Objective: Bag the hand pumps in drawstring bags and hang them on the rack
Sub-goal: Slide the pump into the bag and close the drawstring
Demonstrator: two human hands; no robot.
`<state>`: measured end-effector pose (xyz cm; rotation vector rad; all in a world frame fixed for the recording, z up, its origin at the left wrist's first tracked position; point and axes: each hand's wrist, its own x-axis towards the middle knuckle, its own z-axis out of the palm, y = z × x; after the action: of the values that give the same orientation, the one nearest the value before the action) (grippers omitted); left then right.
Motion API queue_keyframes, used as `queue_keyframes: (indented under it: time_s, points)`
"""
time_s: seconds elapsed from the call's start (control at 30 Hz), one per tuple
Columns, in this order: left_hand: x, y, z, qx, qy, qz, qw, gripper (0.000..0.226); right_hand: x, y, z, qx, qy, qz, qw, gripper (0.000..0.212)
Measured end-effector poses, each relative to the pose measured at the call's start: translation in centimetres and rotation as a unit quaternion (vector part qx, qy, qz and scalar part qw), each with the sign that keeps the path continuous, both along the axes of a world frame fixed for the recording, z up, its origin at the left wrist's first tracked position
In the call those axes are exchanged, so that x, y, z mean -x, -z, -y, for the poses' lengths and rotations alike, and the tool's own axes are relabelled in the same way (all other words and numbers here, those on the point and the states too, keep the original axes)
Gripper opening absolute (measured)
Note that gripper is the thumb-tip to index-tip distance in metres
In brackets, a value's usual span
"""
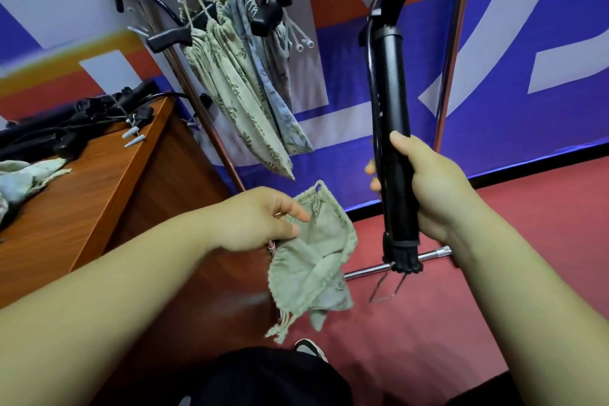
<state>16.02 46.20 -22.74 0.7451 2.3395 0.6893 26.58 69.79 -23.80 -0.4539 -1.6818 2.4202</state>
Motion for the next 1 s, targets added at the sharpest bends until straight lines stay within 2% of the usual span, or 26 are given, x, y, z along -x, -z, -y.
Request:
queue_keyframes:
  time_s: [0.13,0.3,0.47,0.8,0.93,1.0]
  points:
    - [-0.5,0.7,-0.6,0.026,-0.04,-0.02,0.999,0.023,0.0,-0.7,0.2,0.017,-0.055,-0.076,0.995,0.025]
    - [-1.4,0.5,-1.3,0.052,-0.066,-0.038,0.996,0.026,-0.4,-1.4,0.0,0.032,-0.067,-0.115,0.991,0.02]
    - [-2.4,0.1,-1.7,0.033,-0.073,-0.022,0.997,0.031,-0.4,-1.6,-0.3,0.028,-0.027,-0.135,0.99,0.015]
    - [-1.7,0.7,-1.7,-0.011,-0.131,-0.007,0.991,0.024,0.1,-1.2,1.1,0.02,0.061,-0.178,0.982,0.008]
    - [0.0,3.0,-0.8,-0.054,-0.142,0.042,0.987,0.045,0.1,-1.7,0.6,0.058,0.076,-0.193,0.977,0.009]
    - [0.1,3.4,-0.7,-0.054,-0.143,0.037,0.988,0.051,0.0,-1.7,0.7,0.059,0.079,-0.194,0.976,0.009]
